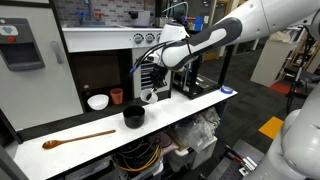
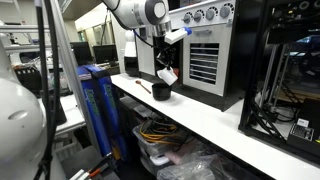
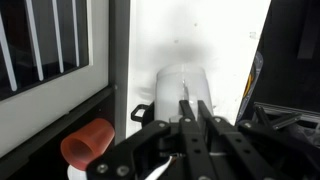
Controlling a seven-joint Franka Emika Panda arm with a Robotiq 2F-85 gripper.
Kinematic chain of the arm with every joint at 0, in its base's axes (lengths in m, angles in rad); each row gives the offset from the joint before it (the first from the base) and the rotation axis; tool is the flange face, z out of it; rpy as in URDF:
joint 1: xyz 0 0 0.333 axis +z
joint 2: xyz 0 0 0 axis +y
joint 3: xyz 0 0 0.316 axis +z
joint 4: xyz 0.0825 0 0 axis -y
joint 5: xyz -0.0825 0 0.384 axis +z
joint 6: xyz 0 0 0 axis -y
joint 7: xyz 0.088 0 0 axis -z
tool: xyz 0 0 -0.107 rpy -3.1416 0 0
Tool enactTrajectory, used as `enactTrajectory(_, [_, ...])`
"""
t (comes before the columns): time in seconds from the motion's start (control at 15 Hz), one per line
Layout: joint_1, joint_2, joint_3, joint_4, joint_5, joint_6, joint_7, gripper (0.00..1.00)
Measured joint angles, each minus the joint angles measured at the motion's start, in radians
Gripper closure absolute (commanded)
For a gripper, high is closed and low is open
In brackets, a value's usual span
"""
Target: Pour the contents of the white mug into the black bowl
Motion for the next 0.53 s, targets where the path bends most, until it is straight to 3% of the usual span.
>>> enactTrajectory(0.53, [0.001,0.076,0.010,0.065,-0.124,0.012,0.111,0.98])
